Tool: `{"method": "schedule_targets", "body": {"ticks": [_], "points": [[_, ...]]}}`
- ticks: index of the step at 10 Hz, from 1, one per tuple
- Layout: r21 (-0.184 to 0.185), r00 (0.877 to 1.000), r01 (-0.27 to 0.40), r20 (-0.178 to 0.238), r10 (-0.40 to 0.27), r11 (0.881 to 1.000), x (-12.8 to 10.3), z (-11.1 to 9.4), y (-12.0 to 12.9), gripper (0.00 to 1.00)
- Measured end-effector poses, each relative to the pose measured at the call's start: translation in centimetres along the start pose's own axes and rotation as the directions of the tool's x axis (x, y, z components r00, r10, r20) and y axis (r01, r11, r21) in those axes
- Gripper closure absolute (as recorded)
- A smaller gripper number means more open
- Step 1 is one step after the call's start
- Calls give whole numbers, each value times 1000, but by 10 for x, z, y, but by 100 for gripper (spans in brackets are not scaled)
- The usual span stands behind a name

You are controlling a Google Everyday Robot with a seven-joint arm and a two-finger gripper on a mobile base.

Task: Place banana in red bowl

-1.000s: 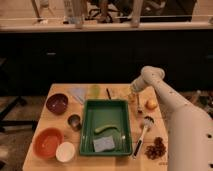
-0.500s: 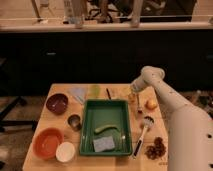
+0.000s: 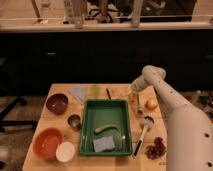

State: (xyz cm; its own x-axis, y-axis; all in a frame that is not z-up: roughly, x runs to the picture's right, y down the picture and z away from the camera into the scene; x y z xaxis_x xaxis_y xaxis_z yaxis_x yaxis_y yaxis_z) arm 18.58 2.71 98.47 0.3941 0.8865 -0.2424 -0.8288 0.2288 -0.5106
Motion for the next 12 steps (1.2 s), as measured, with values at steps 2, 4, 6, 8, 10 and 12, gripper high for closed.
{"method": "schedule_targets", "body": {"ticks": [2, 4, 6, 8, 10, 12], "points": [[-12, 1000, 5, -9, -5, 1000, -11, 4, -11, 20], [-26, 999, 9, -31, -10, 1000, -15, 13, -14, 20], [-43, 999, 12, -48, -14, 999, -13, 21, -17, 31], [-56, 999, 9, -46, -12, 998, -13, 23, -23, 52], [-60, 998, 9, -55, -13, 998, -11, 21, -21, 72], [-62, 998, 10, -59, -13, 998, -10, 23, -20, 92]]}}
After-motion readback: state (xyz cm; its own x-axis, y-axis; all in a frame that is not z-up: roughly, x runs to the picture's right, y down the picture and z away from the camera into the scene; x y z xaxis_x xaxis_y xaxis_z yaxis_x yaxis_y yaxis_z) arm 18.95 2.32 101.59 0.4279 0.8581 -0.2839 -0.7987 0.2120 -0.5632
